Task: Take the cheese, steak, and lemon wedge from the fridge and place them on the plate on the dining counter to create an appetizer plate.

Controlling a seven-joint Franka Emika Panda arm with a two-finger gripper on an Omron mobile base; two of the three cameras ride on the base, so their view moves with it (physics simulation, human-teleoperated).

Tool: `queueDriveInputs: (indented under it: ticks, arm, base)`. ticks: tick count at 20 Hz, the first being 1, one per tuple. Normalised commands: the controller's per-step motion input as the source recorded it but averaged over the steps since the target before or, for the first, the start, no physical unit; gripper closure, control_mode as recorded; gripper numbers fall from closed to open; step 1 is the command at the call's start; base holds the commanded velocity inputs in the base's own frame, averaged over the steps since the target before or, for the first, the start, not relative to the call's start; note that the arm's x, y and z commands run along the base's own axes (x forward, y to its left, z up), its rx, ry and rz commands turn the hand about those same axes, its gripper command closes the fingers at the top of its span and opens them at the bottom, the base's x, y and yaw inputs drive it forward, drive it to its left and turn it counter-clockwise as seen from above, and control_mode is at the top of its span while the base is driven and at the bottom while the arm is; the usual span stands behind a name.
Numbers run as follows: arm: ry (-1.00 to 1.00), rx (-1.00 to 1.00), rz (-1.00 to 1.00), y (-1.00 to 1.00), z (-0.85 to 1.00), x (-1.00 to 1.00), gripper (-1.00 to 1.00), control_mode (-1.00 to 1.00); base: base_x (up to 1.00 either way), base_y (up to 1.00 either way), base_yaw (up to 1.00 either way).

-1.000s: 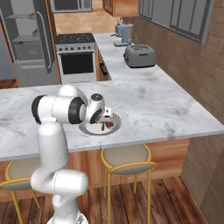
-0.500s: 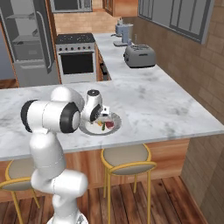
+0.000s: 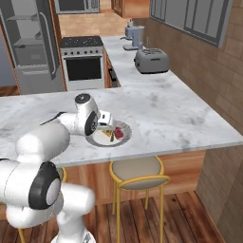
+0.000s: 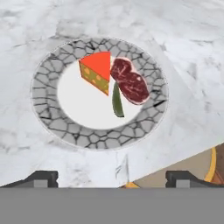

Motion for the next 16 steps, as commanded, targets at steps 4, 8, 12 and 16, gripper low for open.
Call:
queueDriveInputs:
  ticks: [4,8,12,16]
  arm:
    - [-0.21,-0.02,-0.08,-0.08,1.00,-1.00,-1.00,-1.00]
    - [-0.14,0.00,-0.06,-0.02,1.00,-1.00,-1.00,-1.00]
    - [-0.09,0.00,-0.06,0.01,1.00,-0.98,-1.00,-1.00]
    - [-0.02,-0.02,-0.04,0.15,0.97,-0.89,-1.00,-1.00]
  base:
    - [0.00,0.00,0.00]
    - [0.00,0.00,0.00]
    - [0.00,0.00,0.00]
    - [0.00,0.00,0.00]
